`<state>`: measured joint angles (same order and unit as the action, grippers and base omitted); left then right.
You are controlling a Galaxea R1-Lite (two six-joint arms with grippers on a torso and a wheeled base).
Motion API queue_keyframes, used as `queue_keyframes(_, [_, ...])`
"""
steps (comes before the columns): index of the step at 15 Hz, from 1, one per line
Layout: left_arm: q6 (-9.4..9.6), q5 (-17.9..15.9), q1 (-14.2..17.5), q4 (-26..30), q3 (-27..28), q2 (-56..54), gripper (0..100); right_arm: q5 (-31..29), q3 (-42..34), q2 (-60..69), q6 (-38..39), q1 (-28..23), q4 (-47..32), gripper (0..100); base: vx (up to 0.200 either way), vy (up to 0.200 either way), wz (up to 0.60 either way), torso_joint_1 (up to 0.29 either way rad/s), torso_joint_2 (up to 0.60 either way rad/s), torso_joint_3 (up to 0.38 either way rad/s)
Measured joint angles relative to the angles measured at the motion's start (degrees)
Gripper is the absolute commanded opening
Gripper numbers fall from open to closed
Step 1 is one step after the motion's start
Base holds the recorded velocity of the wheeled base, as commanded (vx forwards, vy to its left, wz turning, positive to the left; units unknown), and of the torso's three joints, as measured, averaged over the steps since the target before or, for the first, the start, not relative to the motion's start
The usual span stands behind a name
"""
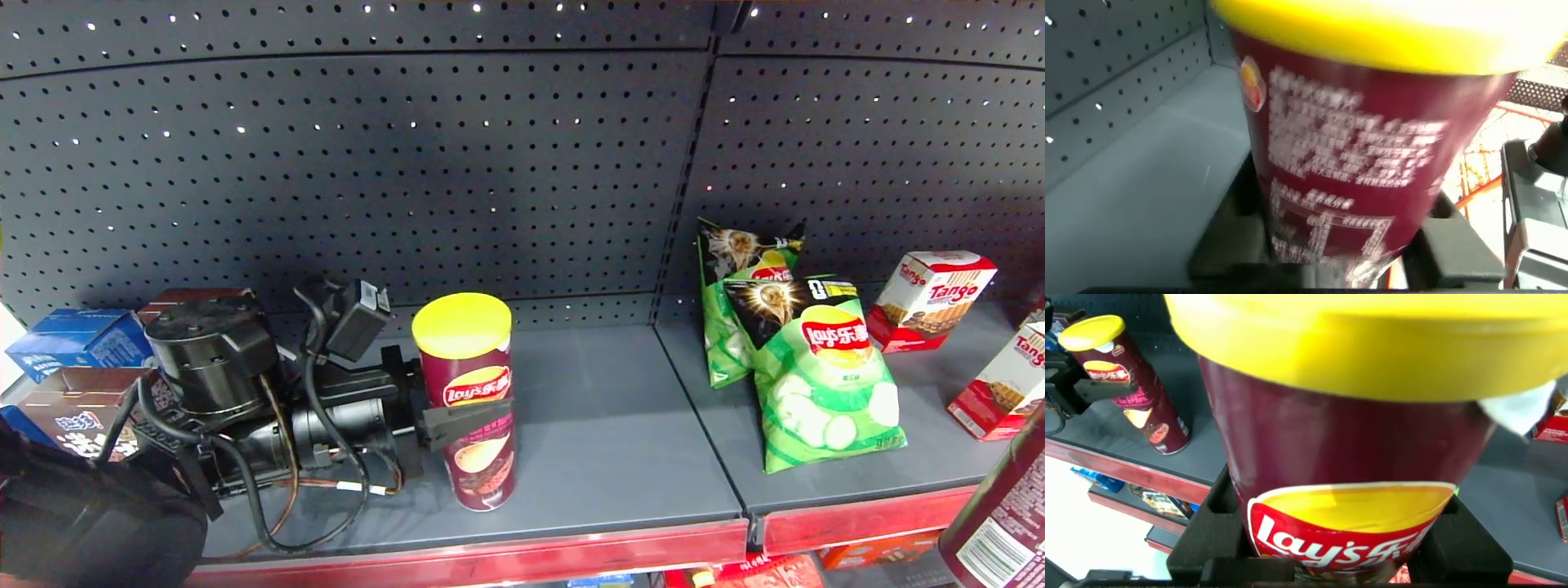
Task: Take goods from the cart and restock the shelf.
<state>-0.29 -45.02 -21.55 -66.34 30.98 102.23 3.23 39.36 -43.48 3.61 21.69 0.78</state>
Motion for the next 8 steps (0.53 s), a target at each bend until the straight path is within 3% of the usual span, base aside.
queue_keyframes(5, [0.05, 0.02, -0.05, -0.13, -0.72, -0.28, 100, 0.00, 0.02, 0.05, 0.00, -0.02, 0.00, 0, 0.000, 0.000, 0.00, 0.000, 0.00, 0.000])
queue_keyframes(8, [2.32, 0.02, 0.55, -0.52, -3.96, -1.44, 100, 0.00, 0.02, 0.05, 0.00, -0.11, 0.00, 0, 0.000, 0.000, 0.00, 0.000, 0.00, 0.000])
